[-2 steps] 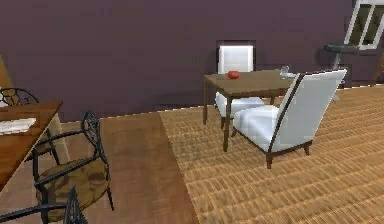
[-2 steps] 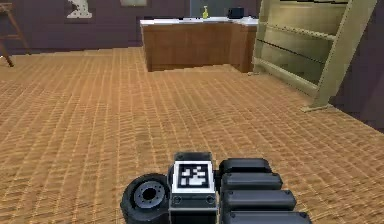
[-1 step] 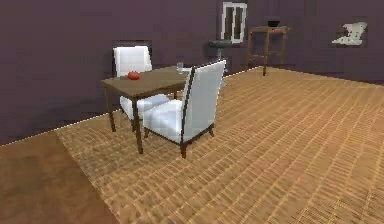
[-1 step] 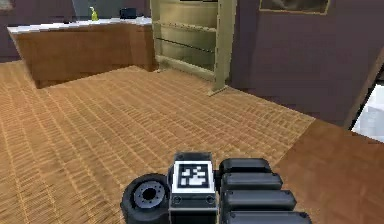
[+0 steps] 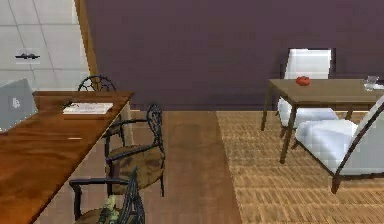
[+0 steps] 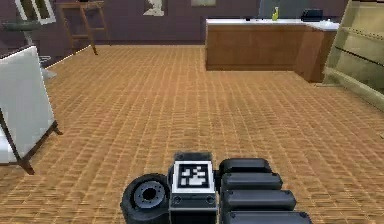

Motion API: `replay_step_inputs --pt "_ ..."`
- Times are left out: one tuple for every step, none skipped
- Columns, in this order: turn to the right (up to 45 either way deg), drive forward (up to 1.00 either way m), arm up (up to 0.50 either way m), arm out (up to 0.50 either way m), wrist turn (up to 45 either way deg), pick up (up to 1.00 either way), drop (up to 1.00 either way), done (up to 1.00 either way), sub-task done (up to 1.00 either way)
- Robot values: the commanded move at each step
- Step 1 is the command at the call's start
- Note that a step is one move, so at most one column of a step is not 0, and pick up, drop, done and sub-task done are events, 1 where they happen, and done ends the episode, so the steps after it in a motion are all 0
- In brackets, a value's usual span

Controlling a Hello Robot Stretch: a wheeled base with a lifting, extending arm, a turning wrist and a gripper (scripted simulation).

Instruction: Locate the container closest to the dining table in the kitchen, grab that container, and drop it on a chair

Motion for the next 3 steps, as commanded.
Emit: replay_step_inputs --pt "-45.0 0.0 0.0 0.0 0.0 0.0 0.0 0.0 0.0" --pt "-33.0 0.0 0.0 0.0 0.0 0.0 0.0 0.0 0.0" --pt "45.0 0.0 0.0 0.0 0.0 0.0 0.0 0.0 0.0"
